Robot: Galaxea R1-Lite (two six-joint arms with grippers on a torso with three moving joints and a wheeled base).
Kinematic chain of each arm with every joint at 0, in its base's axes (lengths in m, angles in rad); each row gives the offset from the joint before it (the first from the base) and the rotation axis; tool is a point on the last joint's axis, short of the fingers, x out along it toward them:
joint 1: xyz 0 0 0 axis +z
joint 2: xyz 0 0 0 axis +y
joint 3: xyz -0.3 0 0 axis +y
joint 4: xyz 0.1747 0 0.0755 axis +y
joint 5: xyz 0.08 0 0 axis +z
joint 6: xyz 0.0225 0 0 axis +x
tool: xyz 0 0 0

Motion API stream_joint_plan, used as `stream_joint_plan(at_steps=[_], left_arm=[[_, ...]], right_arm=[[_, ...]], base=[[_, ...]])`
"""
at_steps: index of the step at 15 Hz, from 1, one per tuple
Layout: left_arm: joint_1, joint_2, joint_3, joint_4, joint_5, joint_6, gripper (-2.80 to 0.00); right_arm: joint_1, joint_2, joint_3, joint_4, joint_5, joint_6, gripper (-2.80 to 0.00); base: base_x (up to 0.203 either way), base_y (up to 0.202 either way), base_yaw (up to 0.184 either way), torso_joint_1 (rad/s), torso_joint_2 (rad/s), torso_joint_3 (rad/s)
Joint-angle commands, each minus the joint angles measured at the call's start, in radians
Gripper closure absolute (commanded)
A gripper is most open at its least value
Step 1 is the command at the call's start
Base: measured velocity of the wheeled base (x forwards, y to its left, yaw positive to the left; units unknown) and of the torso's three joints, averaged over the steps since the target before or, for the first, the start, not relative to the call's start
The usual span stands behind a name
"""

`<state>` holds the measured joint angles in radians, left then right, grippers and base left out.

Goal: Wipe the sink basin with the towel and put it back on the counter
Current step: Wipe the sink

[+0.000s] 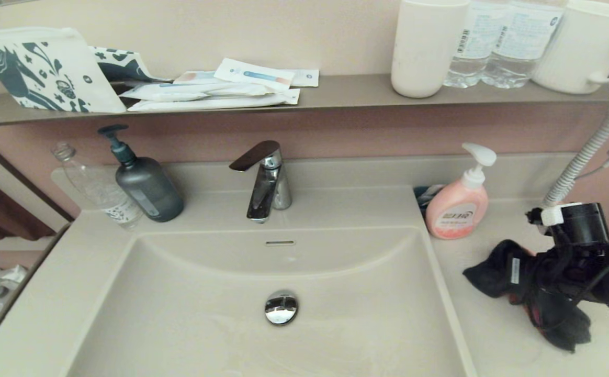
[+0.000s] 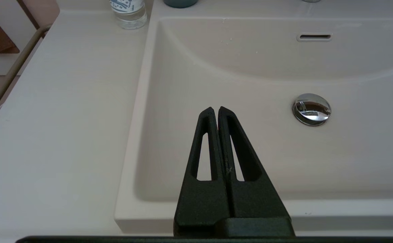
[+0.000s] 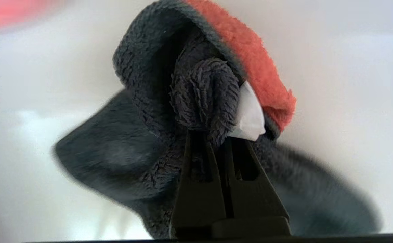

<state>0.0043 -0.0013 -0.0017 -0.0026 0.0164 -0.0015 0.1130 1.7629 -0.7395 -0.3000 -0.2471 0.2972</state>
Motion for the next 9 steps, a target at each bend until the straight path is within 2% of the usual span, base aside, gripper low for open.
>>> stream_joint_plan(at_steps=[1, 4, 7, 9], left_arm=[[0.0, 0.001, 0.0, 0.0, 0.0, 0.0, 0.0], [0.0, 0.001, 0.0, 0.0, 0.0, 0.0, 0.0], [0.0, 0.001, 0.0, 0.0, 0.0, 0.0, 0.0], [0.0, 0.001, 0.0, 0.0, 0.0, 0.0, 0.0]], right_arm=[[0.064, -0.001, -0.02, -0.001, -0.007, 0.017, 0.0], [0.184, -0.007, -0.012, 0.008, -0.036, 0.057, 0.0], [0.274, -0.066, -0.007, 0.159, -0.033, 0.105, 0.0], [0.304, -0.124, 0.012, 0.27, -0.005, 0.115, 0.0]], base=[[0.0, 0.0, 0.0, 0.0, 0.0, 0.0], [0.0, 0.0, 0.0, 0.0, 0.0, 0.0], [0.0, 0.0, 0.0, 0.0, 0.0, 0.0], [0.0, 0.0, 0.0, 0.0, 0.0, 0.0]])
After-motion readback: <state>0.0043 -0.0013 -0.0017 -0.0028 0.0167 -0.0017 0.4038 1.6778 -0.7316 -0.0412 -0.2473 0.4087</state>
